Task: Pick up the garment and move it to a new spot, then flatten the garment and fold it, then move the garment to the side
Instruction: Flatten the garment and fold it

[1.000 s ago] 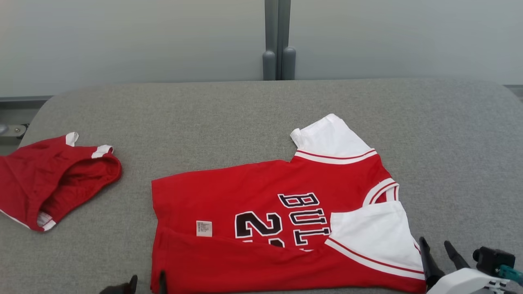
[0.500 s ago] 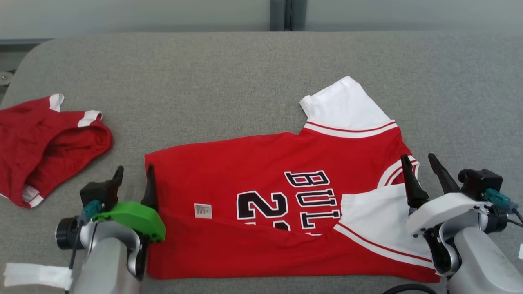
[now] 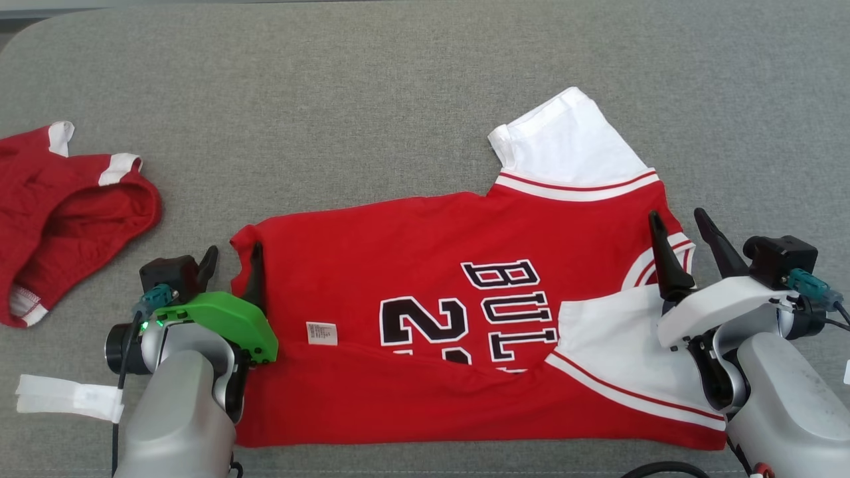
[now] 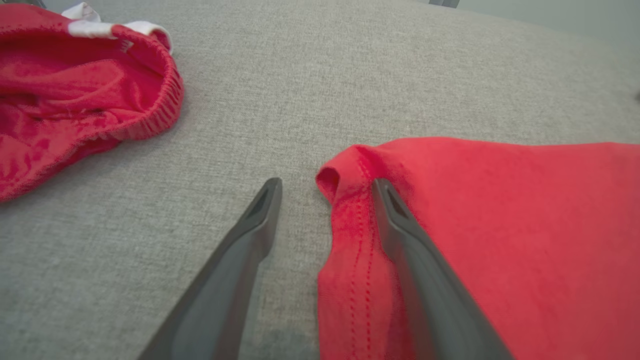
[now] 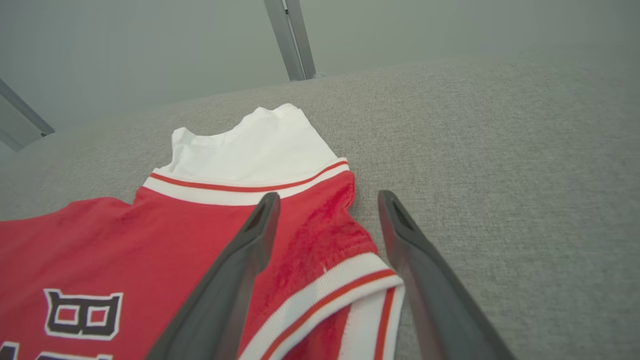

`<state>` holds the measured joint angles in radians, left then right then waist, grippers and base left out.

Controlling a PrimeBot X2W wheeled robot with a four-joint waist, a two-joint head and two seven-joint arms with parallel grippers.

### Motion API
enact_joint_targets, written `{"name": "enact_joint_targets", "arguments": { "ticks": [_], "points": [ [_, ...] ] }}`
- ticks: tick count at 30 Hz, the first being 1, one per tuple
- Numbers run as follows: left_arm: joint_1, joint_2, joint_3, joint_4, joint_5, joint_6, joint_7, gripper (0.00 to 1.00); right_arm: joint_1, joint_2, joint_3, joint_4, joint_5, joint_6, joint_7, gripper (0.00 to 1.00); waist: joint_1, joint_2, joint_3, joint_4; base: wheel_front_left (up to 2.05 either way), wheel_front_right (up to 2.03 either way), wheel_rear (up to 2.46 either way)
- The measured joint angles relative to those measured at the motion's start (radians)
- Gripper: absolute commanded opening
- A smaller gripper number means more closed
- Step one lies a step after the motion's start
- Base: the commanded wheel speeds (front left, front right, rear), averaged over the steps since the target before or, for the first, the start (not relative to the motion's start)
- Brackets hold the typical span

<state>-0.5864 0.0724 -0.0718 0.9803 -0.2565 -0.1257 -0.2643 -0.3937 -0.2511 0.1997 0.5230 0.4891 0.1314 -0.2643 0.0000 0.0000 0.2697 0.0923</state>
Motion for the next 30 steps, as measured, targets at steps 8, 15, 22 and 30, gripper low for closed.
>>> {"name": "enact_joint_targets", "arguments": {
  "ticks": [8,15,22,30],
  "points": [
    [-0.028,-0.012,-0.125,0.027,-0.113,-0.003,0.001,0.62,-0.014,0.006,0.009,0.009,-0.001,0.0,0.0,1.0,0.0,0.0,0.007,0.008,0.0,0.0,0.0],
    [-0.045,0.015,-0.183,0.037,-0.19,-0.003,0.001,0.25,-0.025,0.007,0.016,0.012,0.0,0.0,0.0,1.0,0.0,0.0,0.01,0.002,0.0,0.0,0.0],
    [-0.053,0.051,-0.196,-0.043,-0.224,-0.003,0.0,0.0,-0.044,-0.008,0.012,0.019,0.011,0.0,0.0,1.0,0.0,0.0,0.014,0.006,0.0,0.0,0.0],
    [-0.039,0.049,-0.156,-0.162,-0.155,0.004,0.0,0.0,-0.222,-0.065,0.048,0.078,0.01,0.0,0.068,1.0,0.0,0.0,0.033,0.044,0.0,0.0,0.0]
  ]
}}
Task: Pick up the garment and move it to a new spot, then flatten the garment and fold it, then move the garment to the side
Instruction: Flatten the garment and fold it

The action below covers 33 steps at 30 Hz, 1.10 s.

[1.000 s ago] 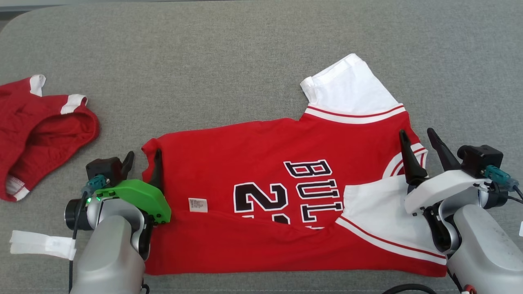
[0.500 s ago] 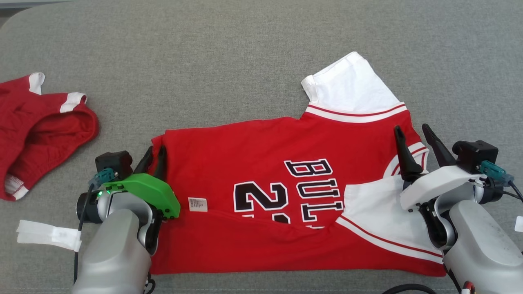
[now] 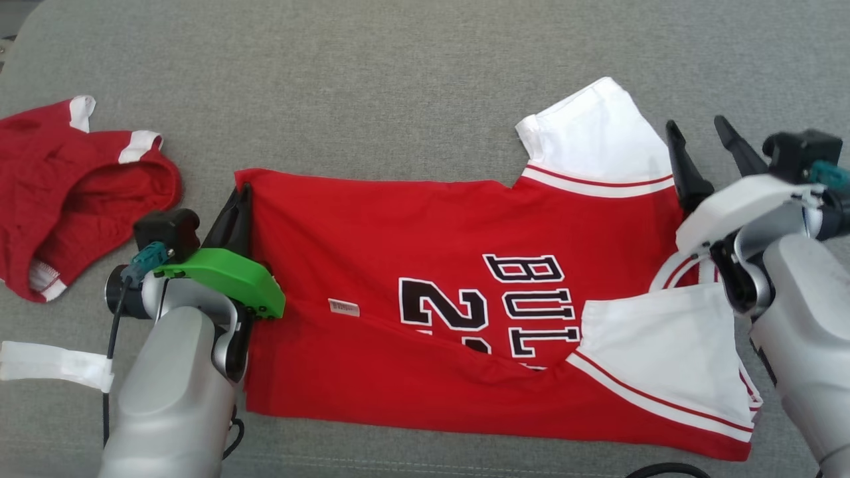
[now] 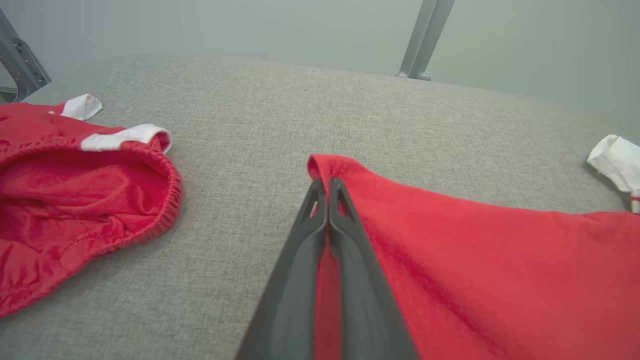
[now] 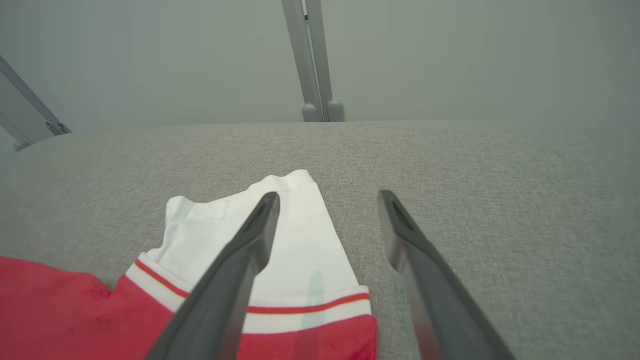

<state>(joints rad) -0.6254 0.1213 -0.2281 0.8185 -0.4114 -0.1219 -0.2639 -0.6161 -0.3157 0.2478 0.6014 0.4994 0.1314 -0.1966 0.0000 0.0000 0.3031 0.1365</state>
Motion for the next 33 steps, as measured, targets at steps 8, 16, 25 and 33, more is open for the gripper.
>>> {"name": "enact_joint_targets", "arguments": {
  "ticks": [8,16,25,33],
  "points": [
    [-0.013,-0.047,-0.007,-0.028,0.037,-0.002,0.0,0.0,-0.232,-0.051,0.077,0.151,-0.034,0.0,0.215,1.0,0.0,0.0,0.047,0.066,0.0,0.0,0.0],
    [-0.045,-0.069,-0.039,-0.047,0.037,-0.007,0.0,0.0,-0.354,-0.071,0.119,0.283,-0.063,0.0,0.33,1.0,0.0,0.0,0.108,0.132,0.0,0.0,0.0],
    [-0.052,-0.072,-0.076,-0.063,0.004,-0.007,0.0,0.0,-0.411,-0.071,0.156,0.338,-0.067,0.001,0.32,0.0,0.0,0.0,0.15,0.166,0.0,0.0,0.0],
    [-0.058,-0.073,-0.053,-0.033,0.023,-0.007,0.0,0.0,-0.437,-0.077,0.123,0.375,-0.088,0.0,0.14,0.0,0.0,0.0,0.128,0.131,0.0,0.0,0.0]
  ]
}}
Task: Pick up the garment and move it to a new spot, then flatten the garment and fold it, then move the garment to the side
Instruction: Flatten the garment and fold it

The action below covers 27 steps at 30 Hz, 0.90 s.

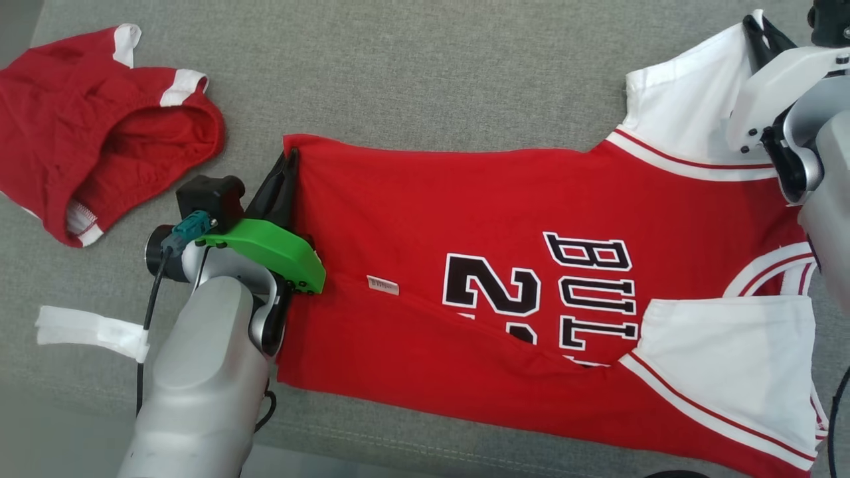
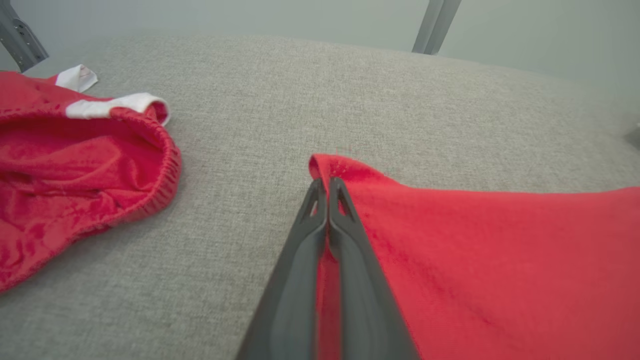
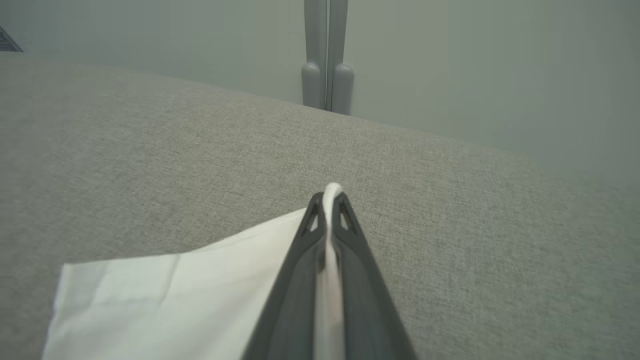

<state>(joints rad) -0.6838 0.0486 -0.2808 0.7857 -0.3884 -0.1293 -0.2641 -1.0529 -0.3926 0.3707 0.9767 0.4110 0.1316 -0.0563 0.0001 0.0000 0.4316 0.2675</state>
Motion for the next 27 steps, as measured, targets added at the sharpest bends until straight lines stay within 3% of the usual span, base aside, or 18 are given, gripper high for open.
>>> {"name": "enact_joint_targets", "arguments": {
  "ticks": [9,22,27],
  "points": [
    [0.046,0.023,0.023,0.003,0.023,0.0,0.0,0.0,0.093,0.019,0.016,-0.048,0.074,0.0,-0.17,0.0,0.0,0.0,-0.075,-0.047,0.0,0.0,0.0],
    [0.248,0.105,-0.009,-0.049,-0.001,0.0,0.0,0.0,0.441,0.002,0.042,-0.334,0.22,0.0,-0.205,0.0,-0.0001,0.0001,-0.237,-0.125,0.0,0.0,0.0],
    [0.313,0.126,-0.016,-0.053,-0.018,-0.002,0.0,0.0,0.595,0.021,-0.004,-0.443,0.253,0.0,-0.207,0.0,-0.0001,0.0,-0.277,-0.163,0.0,0.0,0.0]
  ]
}}
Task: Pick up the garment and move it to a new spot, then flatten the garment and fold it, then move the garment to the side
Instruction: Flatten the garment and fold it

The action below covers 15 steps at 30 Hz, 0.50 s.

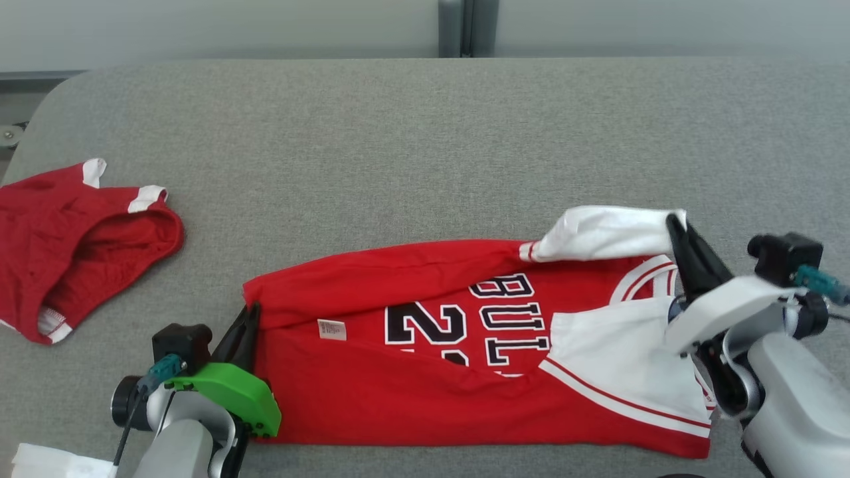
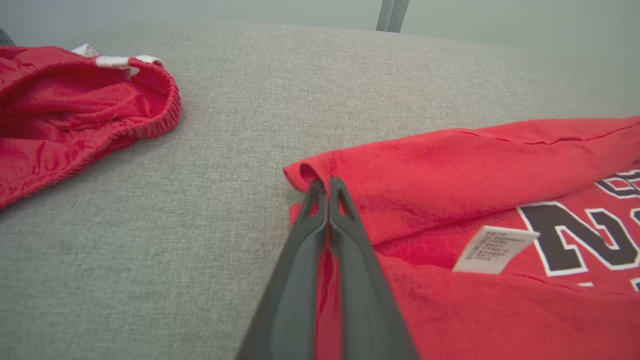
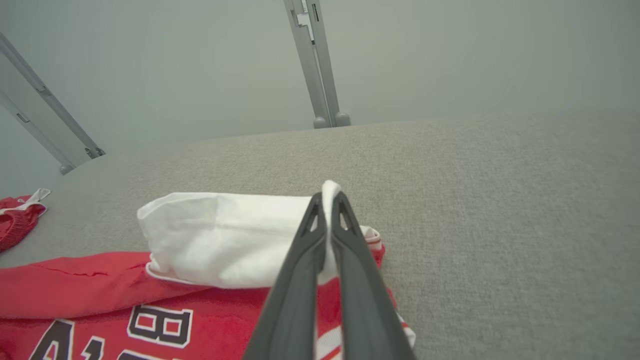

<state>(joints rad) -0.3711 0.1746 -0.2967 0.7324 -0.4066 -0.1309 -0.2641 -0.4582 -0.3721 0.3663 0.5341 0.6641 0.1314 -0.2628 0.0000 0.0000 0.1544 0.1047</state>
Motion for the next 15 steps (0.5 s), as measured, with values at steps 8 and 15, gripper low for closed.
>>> {"name": "enact_joint_targets", "arguments": {
  "ticks": [8,15],
  "points": [
    [0.105,-0.005,0.042,-0.021,0.001,0.0,0.0,0.0,0.201,0.076,-0.062,-0.045,-0.018,0.0,0.0,0.0,0.0,0.0,-0.042,-0.054,0.0,0.0,0.0],
    [0.158,-0.02,0.093,-0.033,0.012,-0.001,0.0,0.0,0.279,0.113,-0.11,-0.091,-0.033,0.0,0.0,0.0,0.0,0.0,-0.08,-0.065,0.0,0.0,0.0]
  ]
}}
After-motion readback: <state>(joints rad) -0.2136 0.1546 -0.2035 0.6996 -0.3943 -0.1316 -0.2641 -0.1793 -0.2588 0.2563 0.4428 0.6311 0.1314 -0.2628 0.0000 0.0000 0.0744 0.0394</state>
